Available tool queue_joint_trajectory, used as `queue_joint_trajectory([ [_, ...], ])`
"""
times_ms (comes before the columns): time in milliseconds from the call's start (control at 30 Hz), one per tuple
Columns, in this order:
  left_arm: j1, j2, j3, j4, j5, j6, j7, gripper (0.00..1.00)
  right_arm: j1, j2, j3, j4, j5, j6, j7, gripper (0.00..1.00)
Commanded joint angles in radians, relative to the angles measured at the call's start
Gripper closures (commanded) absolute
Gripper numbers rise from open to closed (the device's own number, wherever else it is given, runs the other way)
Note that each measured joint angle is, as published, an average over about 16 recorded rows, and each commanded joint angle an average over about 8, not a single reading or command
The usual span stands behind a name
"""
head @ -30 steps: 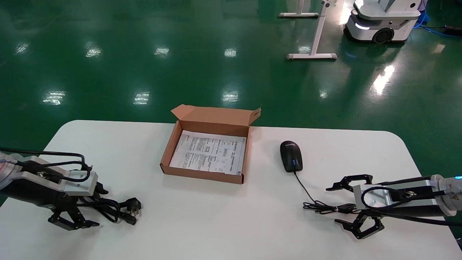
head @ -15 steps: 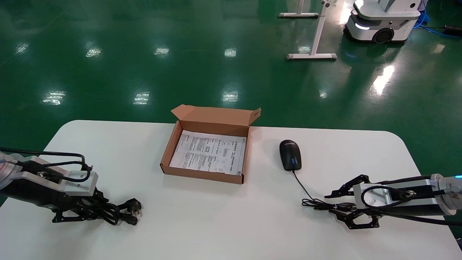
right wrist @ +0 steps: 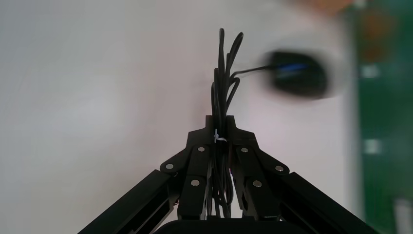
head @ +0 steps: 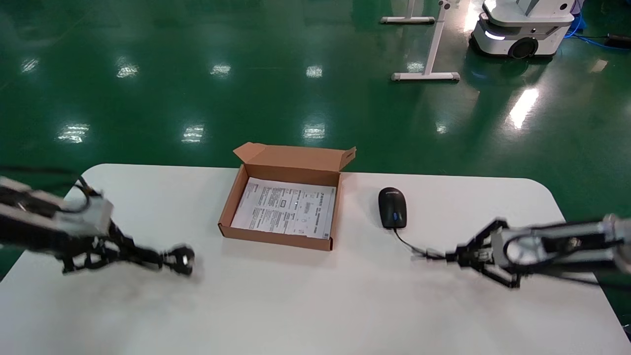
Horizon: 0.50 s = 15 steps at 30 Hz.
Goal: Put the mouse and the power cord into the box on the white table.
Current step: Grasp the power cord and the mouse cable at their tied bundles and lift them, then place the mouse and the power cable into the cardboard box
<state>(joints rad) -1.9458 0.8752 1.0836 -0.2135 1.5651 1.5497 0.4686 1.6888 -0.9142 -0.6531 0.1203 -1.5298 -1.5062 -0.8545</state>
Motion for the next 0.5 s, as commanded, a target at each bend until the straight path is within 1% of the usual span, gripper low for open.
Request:
queue_joint_trajectory([
  [33,-0.043,-0.024,-0.011,-0.015,-0.014,0.015,0.011,1.00,0.033,0.011,0.007,0.013,0.010,-0.019,0.002,1.00],
  [167,-0.138,-0.030,-0.039,-0.025,-0.048,0.003,0.002,1.00,0.120,-0.001,0.032,0.037,0.042,-0.013,0.039,1.00],
  [267,-0.199,-0.016,-0.061,-0.016,-0.073,-0.027,-0.024,1.00,0.168,-0.031,0.046,0.055,0.060,0.010,0.058,1.00],
  [367,-0.249,0.009,-0.080,-0.003,-0.091,-0.067,-0.053,1.00,0.191,-0.079,0.054,0.073,0.070,0.045,0.064,1.00],
  [500,-0.298,0.043,-0.093,0.014,-0.103,-0.105,-0.077,1.00,0.197,-0.155,0.061,0.096,0.081,0.097,0.059,1.00],
])
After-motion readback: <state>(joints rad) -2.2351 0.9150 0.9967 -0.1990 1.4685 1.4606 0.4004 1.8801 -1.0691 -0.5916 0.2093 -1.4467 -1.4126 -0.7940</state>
